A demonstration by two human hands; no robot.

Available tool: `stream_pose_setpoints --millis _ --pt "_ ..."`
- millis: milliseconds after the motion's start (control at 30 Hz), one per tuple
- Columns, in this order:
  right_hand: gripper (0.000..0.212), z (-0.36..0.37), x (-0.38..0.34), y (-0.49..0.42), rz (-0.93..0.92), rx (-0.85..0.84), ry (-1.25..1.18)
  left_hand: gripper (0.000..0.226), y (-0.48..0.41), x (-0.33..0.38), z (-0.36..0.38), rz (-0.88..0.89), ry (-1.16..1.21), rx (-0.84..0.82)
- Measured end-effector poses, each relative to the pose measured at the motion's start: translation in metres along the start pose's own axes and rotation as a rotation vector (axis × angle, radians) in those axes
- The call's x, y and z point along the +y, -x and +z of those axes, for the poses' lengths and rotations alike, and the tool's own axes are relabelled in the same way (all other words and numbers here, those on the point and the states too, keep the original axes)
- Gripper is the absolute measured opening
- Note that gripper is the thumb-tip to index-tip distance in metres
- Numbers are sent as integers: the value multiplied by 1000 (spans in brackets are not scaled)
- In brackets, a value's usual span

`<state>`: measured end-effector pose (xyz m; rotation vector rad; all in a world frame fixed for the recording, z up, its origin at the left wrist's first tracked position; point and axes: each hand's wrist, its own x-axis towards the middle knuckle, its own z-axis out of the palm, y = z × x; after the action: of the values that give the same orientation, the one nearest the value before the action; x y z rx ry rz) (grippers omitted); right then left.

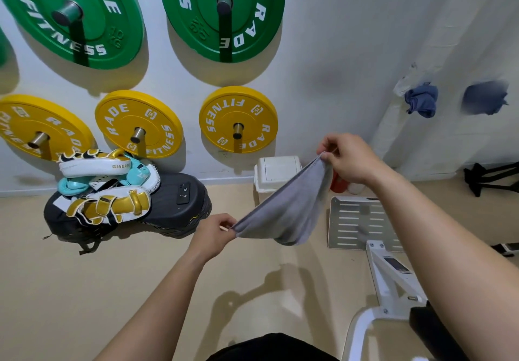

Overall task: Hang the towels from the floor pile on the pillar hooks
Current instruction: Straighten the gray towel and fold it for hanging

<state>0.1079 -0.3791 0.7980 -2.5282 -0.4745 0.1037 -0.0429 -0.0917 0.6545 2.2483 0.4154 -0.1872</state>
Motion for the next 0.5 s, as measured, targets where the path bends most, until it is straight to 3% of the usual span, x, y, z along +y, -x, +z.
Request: stream_pose_setpoints --millis 200,333,500 --pt "17 24 27 -5 139 10 29 11 -1 -2 -17 -73 261 10" --pt "8 33 38 -6 169 11 38 17 -4 3 -25 -52 173 46" --pt "10 33 47 -11 203 18 12 6 -8 16 -26 23 2 114"
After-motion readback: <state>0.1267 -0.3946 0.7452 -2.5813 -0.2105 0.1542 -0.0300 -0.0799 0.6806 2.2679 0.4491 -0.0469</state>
